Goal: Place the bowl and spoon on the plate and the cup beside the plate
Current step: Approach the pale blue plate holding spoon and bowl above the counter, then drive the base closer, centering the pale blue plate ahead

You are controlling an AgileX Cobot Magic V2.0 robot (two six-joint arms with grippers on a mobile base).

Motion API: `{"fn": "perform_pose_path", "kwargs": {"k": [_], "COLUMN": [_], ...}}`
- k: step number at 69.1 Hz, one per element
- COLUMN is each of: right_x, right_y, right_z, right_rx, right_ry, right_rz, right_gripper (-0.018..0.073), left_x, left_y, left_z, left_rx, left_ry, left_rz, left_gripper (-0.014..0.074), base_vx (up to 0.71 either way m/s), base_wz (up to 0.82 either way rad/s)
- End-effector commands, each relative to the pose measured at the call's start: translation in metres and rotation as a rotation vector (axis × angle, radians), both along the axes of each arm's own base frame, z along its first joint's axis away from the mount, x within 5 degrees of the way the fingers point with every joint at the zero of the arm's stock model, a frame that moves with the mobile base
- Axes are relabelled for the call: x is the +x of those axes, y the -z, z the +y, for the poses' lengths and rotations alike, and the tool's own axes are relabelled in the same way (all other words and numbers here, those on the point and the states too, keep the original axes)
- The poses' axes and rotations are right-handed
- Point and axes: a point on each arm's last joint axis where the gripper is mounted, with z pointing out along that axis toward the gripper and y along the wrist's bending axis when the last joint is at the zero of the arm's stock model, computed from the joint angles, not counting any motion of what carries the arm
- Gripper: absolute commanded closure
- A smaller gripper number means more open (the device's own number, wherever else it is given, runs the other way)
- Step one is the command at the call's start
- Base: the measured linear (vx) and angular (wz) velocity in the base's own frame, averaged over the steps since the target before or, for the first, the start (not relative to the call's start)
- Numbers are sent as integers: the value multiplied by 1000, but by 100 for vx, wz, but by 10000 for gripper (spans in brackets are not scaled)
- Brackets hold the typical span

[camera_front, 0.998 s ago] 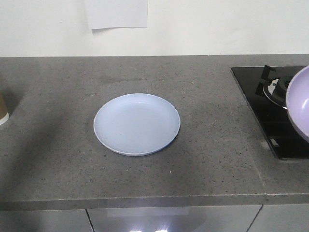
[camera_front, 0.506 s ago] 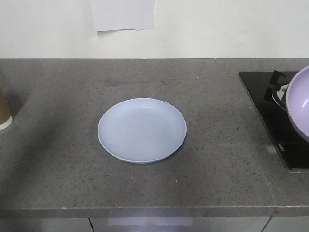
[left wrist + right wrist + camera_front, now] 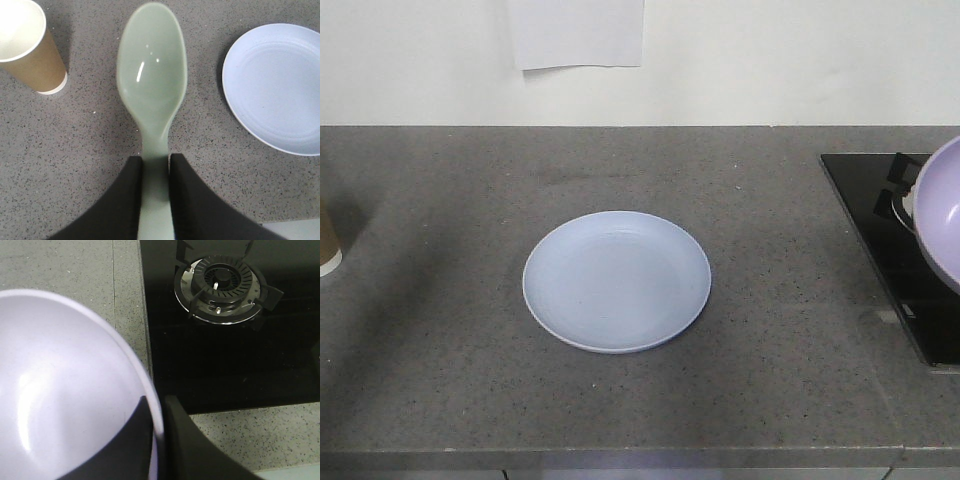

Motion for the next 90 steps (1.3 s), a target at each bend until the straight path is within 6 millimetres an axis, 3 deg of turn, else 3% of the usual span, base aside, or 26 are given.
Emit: {"fn": "perform_pose_path", "kwargs": {"k": [1, 90], "right_x": [0, 0], "right_y": [-14, -14], "right_z": [-2, -2], "right_rx": [-21, -21], "right_ry": [3, 3], "right_rz": [-98, -96], "right_gripper": [566, 566], "left_x": [-2, -2], "left_y": [-12, -12], "left_z": [1, 1], "left_rx": [-16, -16], "left_ry": [2, 2], "left_rz": [-86, -86], "left_gripper": [603, 603], "base_vx": [4, 5], "base_wz": [0, 0]}}
